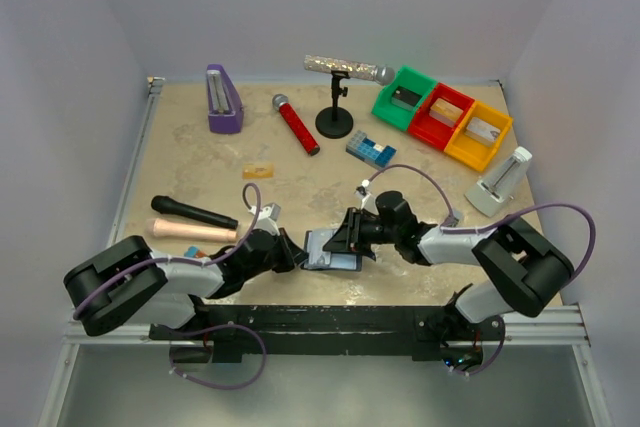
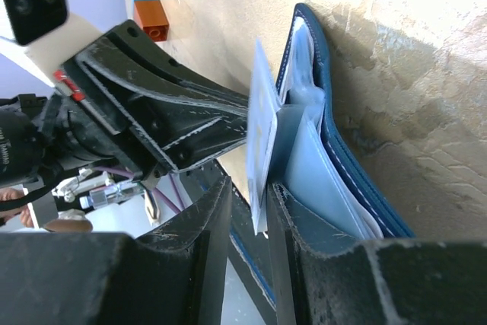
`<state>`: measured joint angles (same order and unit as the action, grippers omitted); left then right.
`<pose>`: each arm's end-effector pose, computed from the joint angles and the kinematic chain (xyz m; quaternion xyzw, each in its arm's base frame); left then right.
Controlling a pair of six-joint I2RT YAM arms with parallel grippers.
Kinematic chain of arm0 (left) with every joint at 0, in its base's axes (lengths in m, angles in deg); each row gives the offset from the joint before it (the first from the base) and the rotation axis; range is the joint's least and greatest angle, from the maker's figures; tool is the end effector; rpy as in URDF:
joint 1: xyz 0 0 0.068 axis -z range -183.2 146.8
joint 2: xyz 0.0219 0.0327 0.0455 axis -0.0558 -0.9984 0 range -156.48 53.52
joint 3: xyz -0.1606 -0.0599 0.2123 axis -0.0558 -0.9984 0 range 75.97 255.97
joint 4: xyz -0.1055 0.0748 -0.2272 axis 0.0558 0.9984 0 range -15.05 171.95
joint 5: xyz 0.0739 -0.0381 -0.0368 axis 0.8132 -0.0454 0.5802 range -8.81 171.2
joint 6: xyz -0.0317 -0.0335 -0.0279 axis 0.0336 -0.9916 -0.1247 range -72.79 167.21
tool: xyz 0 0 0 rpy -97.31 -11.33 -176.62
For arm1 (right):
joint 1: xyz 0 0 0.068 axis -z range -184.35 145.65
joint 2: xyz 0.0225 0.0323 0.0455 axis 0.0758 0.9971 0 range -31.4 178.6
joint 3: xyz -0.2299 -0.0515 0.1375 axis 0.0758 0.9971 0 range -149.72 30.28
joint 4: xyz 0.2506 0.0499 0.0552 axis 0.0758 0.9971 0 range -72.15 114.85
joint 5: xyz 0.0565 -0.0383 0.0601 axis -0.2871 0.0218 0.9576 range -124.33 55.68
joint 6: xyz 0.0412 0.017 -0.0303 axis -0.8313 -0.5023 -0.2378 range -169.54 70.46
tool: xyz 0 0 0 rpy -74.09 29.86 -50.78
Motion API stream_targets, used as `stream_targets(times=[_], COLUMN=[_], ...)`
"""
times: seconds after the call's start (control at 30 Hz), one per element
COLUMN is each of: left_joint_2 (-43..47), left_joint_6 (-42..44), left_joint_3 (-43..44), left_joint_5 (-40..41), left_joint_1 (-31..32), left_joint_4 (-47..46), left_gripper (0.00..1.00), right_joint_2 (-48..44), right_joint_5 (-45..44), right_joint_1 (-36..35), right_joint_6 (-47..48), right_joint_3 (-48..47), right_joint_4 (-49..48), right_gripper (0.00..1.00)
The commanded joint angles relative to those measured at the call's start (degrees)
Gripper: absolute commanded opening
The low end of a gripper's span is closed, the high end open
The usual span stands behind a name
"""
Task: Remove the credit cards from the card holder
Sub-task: Remove the credit card from the card holder.
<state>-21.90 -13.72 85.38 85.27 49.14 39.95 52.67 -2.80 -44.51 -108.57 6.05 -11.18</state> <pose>0.1253 -0.1583 0.1132 -0.0826 0.8661 -0.3939 0.2965 0.1846 0.1801 0.1410 0.0048 0.8475 0.5151 0.1282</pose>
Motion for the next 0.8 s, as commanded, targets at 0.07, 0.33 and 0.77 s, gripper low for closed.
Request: stream_targets(times=[0.07, 0.33, 0.77], left_joint_2=[-0.3, 4.1, 12.5], left_joint_6=[0.6, 2.1, 4.9], left_joint_3=[-2.2, -1.1, 2.8], left_joint_5=[-2.1, -1.0, 0.4], left_joint_1=[1.3, 1.2, 0.7], left_joint_4=[7.4, 12.1, 18.3], left_gripper=[0.00, 0.00, 0.00], right_joint_2=[-2.6, -1.8, -0.3], right_joint_5=[0.1, -0.3, -0.2], right_joint_1=[-0.4, -0.4, -0.4], right_joint_6=[1.6, 2.3, 3.3], right_joint_3=[-1.2, -1.3, -2.8], right_joint_4=[-0.9, 0.8, 3.2], right_gripper=[0.29, 0.29, 0.37])
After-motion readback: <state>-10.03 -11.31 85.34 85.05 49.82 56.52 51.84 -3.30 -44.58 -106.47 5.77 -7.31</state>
